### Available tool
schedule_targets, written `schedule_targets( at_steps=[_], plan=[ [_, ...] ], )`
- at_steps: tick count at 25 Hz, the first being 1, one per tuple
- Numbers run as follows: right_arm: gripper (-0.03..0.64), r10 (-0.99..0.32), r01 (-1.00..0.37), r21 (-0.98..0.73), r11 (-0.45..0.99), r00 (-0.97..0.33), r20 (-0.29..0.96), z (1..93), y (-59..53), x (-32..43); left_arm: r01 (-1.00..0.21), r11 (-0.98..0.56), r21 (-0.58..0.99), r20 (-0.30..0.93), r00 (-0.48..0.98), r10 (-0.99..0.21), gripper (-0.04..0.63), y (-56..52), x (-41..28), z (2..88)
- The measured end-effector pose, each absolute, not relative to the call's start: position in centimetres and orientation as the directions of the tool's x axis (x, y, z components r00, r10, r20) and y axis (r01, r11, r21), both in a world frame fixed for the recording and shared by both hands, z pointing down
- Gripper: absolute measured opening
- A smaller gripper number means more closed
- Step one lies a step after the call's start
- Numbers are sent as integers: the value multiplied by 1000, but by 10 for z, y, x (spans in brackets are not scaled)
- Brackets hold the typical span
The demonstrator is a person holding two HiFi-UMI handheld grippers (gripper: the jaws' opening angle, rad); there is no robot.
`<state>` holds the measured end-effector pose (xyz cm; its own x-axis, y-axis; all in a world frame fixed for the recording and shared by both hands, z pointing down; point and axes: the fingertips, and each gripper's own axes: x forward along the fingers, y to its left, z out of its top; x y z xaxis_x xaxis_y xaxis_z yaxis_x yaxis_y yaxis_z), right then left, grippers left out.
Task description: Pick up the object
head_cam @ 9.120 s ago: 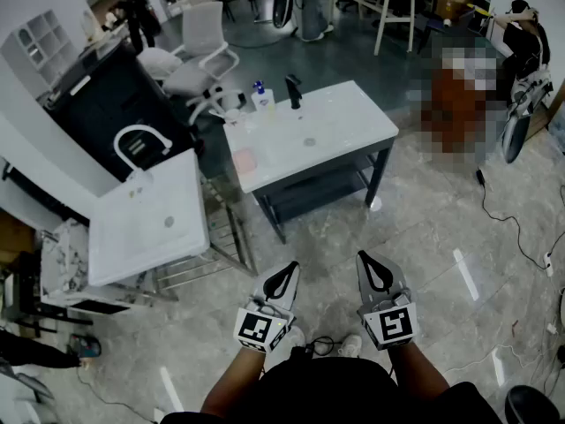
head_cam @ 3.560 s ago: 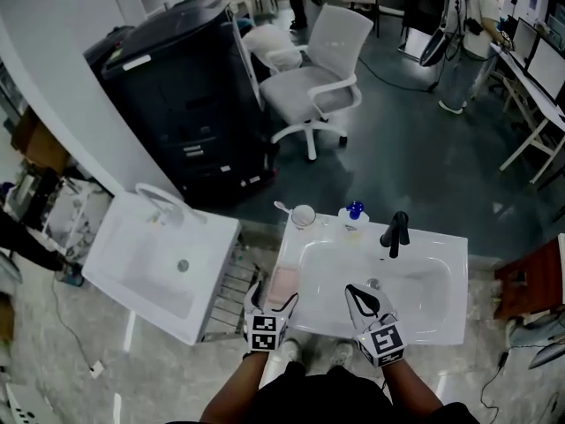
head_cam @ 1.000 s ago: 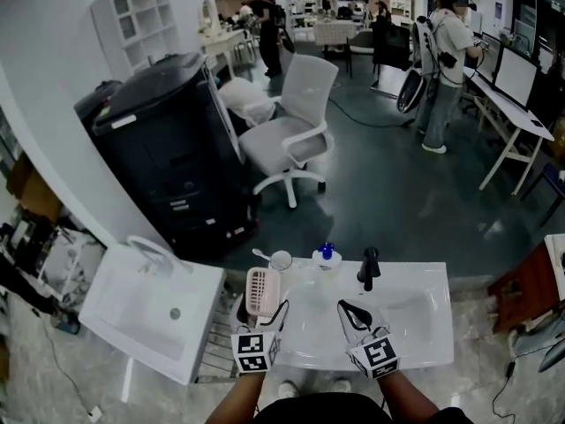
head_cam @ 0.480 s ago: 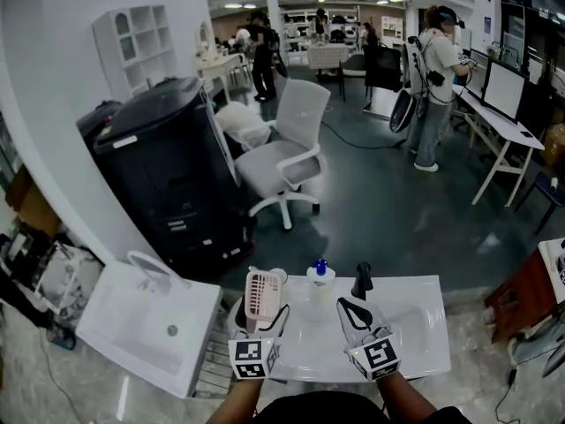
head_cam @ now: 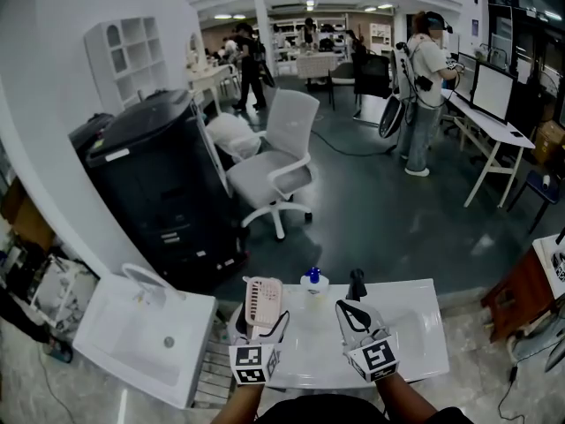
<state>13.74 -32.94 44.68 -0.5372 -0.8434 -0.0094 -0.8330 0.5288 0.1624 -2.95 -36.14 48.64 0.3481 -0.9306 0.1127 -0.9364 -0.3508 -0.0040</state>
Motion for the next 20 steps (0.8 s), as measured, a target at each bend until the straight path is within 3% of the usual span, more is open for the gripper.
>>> schedule_targets(
  at_steps=[15, 20],
  plan=[
    [2, -858, -847, 167, 504, -514, -19, 444, -333, 141, -933, -361, -5, 116, 358, -926, 471, -366, -26, 488],
    [2, -874, -848, 242, 471, -485, 4, 445, -334, 147, -932, -363, -6, 122, 360, -925, 471, -365, -26, 491]
  ],
)
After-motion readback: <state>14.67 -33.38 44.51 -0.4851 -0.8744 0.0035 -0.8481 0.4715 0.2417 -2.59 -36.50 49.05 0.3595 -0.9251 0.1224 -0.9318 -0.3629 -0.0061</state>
